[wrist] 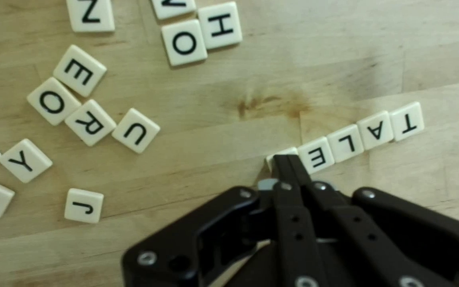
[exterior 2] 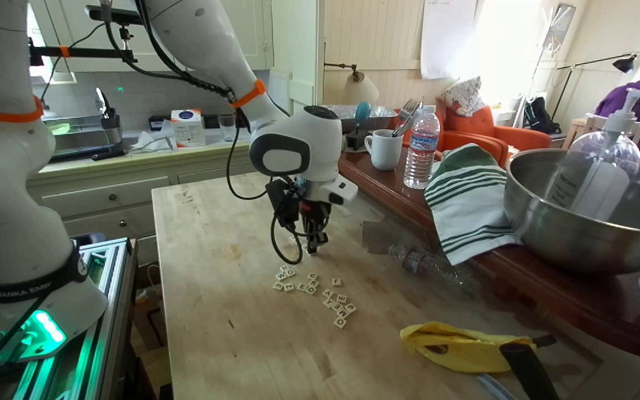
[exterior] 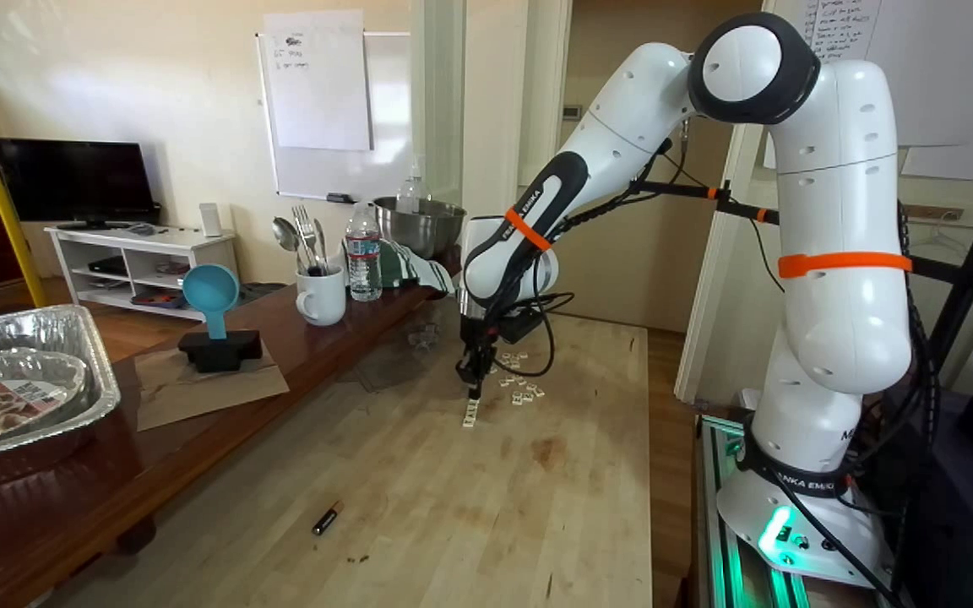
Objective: Move the objects on the table
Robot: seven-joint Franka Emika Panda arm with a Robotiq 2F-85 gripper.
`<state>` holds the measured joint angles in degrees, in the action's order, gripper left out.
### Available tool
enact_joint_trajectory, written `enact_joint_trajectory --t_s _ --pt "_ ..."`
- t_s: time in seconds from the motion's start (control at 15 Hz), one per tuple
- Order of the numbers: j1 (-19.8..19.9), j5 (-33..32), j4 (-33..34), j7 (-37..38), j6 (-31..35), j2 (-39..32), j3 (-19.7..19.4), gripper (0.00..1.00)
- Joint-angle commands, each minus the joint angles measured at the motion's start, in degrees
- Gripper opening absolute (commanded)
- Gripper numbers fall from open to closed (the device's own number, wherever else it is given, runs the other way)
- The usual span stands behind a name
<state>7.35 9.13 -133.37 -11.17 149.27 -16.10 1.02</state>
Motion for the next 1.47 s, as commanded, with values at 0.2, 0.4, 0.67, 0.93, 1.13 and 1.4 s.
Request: enact_joint_trajectory --t_s 0.2,0.4,0.67,0.93,1.13,1.4 --pt "-0.13 0.57 -0.32 -0.31 -0.02 -0.26 0.03 0.0" --pt "-0.1 0.47 -0.28 -0.36 0.0 0.32 -0.04 0.0" --pt "0.24 1.01 -0.36 -1.02 -0.12 1.12 0.13 0.0" --pt "0.51 1.75 -0.53 -2.05 -0.61 2.32 0.42 0.0" --pt "0.55 2.13 -0.97 -3.74 -2.01 3.93 0.68 0.0" --pt "0.36 2.09 -1.86 -8.0 -3.59 6.24 1.05 0.4"
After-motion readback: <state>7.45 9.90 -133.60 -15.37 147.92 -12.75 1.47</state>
